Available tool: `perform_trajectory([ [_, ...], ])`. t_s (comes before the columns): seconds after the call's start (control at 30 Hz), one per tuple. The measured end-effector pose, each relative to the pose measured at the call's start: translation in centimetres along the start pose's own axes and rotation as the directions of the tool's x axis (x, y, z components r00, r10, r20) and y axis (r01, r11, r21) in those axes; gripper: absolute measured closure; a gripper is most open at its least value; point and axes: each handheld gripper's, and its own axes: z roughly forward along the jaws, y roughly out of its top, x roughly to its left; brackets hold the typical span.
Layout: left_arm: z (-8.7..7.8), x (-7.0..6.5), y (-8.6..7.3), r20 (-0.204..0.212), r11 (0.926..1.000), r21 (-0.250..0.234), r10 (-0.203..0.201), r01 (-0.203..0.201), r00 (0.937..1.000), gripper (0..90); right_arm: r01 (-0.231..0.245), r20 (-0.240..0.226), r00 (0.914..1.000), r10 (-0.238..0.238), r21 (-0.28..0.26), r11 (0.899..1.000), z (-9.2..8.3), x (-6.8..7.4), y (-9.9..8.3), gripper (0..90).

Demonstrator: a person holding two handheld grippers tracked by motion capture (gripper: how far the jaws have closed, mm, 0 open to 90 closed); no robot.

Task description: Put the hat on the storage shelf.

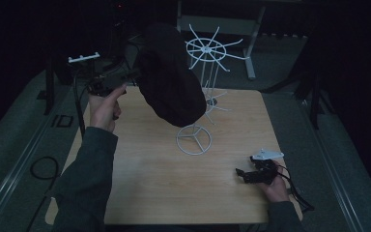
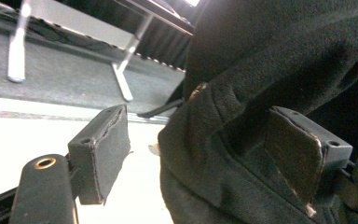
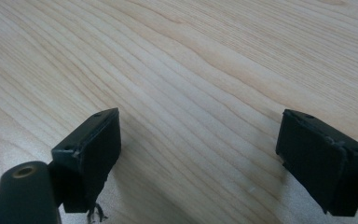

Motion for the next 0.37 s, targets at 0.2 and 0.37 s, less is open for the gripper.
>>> perform_trajectory([
  [0.2, -1.0, -0.2, 0.1, 0.001, 0.9997, -0.004, 0.023, -0.023, 0.9997, 23.1, -0.001, 0.000, 1.0000, 0.001, 0.000, 1.000, 0.0, 0.0, 0.0, 13.8],
  [0.37, -1.9, -0.4, -0.3, 0.004, 0.9994, -0.027, 0.021, -0.021, 0.9998, 24.6, 0.000, 0.000, 1.0000, 0.000, 0.001, 1.000, 0.0, 0.0, 0.0, 13.8],
])
